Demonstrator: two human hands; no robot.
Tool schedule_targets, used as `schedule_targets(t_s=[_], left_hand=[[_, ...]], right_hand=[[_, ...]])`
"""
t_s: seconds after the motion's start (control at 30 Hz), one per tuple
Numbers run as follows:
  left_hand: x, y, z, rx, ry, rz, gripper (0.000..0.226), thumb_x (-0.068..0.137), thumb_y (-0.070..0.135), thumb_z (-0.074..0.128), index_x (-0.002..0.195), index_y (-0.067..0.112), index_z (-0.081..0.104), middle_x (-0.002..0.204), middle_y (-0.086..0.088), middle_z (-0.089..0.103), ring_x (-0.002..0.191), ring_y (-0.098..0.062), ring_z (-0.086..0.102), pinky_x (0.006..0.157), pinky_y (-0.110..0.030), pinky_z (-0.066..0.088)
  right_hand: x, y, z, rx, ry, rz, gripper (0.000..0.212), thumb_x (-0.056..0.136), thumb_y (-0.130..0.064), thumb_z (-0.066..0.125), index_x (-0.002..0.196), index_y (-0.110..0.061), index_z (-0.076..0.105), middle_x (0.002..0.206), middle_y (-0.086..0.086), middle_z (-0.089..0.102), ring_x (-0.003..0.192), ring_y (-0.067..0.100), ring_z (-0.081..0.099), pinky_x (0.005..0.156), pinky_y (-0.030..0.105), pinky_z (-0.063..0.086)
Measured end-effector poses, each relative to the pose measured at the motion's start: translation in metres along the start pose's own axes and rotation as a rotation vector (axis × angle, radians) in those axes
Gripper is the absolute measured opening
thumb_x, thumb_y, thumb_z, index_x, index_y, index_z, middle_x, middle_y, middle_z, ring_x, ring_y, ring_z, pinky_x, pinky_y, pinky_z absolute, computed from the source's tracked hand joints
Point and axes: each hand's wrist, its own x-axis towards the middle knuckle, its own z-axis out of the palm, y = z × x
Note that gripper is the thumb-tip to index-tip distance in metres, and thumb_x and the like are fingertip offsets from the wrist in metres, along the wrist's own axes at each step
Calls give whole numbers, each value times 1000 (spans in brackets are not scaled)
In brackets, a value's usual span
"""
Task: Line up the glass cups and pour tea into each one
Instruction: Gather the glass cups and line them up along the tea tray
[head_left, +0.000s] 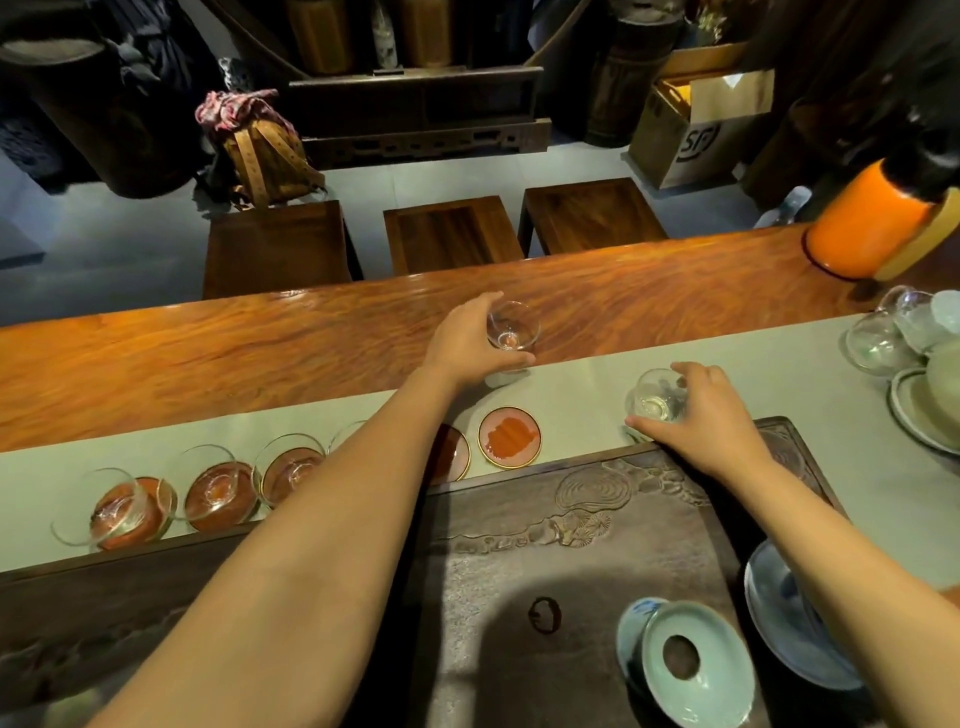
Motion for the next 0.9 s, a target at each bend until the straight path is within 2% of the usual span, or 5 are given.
schedule_targets(t_s=[0.2,0.37,0.63,0.77,0.9], left_hand=[[1,1,1,2,68,23,78,62,52,81,129,19,55,127,-1,63,112,-20,59,88,-37,53],[-19,1,-16,-140,96,4,73,61,42,79,126,21,53,112,10,57,107,-13,55,78,-22,43],[-87,-4,-55,-30,-72,0,84,55,56,84,125,21,52,125,2,60,114,-17,55,93,-35,47],[-110,-16,-64,-47,-41,-54,83,54,59,84,121,21,53,119,6,62,112,-14,54,92,-30,44],[-121,-26,-67,-13,-11,-64,78,55,61,83,116,20,56,111,9,64,107,-11,53,106,-38,32]], right_hand=[[4,1,4,-6,32,-20,79,75,-34,85,136,0,47,130,22,53,118,36,54,95,41,44],[0,-22,2,52,33,-56,80,73,-39,86,135,-4,49,125,17,54,112,30,57,91,38,45],[-8,-91,4,100,-1,-159,80,71,-46,86,131,-5,52,122,13,56,108,27,57,87,33,43],[-14,-118,21,115,-23,-189,78,70,-45,88,127,-4,53,120,15,57,108,29,57,90,38,47],[-22,-127,36,92,-69,-209,74,71,-43,87,124,-3,54,116,15,56,106,31,56,85,38,46]])
